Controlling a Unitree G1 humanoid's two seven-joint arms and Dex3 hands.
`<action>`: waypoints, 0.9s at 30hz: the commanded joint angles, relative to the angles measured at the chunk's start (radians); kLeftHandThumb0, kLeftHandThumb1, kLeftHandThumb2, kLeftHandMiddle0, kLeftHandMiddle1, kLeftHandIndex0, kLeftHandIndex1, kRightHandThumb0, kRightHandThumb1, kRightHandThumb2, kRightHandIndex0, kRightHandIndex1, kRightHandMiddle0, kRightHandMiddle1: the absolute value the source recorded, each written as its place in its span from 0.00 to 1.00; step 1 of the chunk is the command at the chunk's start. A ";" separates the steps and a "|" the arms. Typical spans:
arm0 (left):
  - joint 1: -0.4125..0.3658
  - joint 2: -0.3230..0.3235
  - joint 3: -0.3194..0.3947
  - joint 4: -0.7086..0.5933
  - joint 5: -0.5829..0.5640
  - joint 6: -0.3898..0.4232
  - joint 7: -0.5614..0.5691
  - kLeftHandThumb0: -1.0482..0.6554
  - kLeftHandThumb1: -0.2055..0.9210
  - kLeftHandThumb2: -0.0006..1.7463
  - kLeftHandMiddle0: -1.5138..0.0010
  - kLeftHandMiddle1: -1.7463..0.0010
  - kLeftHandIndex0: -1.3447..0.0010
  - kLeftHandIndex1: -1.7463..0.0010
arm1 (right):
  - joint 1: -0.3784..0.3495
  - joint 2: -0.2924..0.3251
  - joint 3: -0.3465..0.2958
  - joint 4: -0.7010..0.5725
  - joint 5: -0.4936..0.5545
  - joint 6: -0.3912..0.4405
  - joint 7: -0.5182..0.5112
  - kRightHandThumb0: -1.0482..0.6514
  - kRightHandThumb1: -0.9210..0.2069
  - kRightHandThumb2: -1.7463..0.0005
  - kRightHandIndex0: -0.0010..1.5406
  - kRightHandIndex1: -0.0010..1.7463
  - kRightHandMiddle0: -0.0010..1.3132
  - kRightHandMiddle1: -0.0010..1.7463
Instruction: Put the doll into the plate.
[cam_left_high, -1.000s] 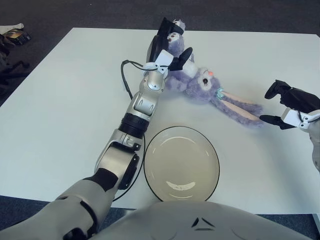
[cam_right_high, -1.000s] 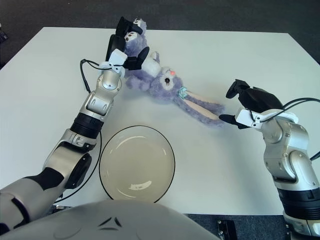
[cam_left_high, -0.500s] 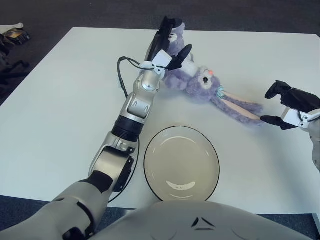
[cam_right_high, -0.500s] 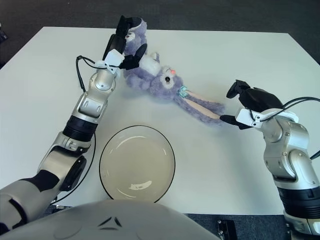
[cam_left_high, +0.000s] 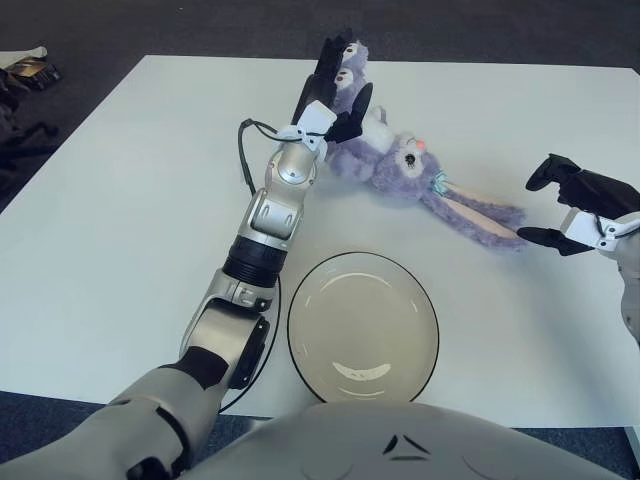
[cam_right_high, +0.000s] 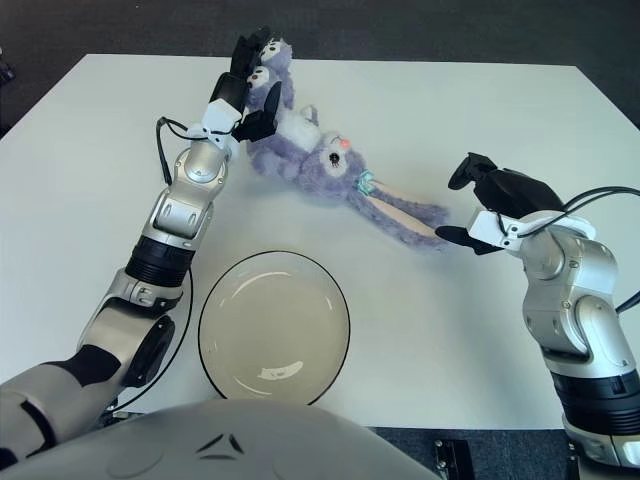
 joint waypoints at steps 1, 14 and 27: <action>-0.012 -0.014 0.036 0.016 -0.008 -0.018 0.049 0.00 1.00 0.59 0.98 0.94 1.00 0.89 | -0.042 0.013 0.015 -0.019 -0.031 0.003 -0.024 0.23 0.38 0.51 0.13 0.64 0.00 0.74; -0.016 -0.042 0.052 0.043 0.002 -0.047 0.123 0.01 1.00 0.63 0.99 0.81 1.00 0.83 | -0.279 0.150 0.166 -0.020 -0.166 0.053 -0.107 0.20 0.35 0.53 0.12 0.66 0.00 0.65; -0.016 -0.012 0.083 0.080 0.032 -0.052 0.185 0.03 1.00 0.62 1.00 0.68 1.00 0.81 | -0.453 0.212 0.237 0.088 -0.185 0.025 -0.151 0.19 0.24 0.57 0.11 0.61 0.00 0.63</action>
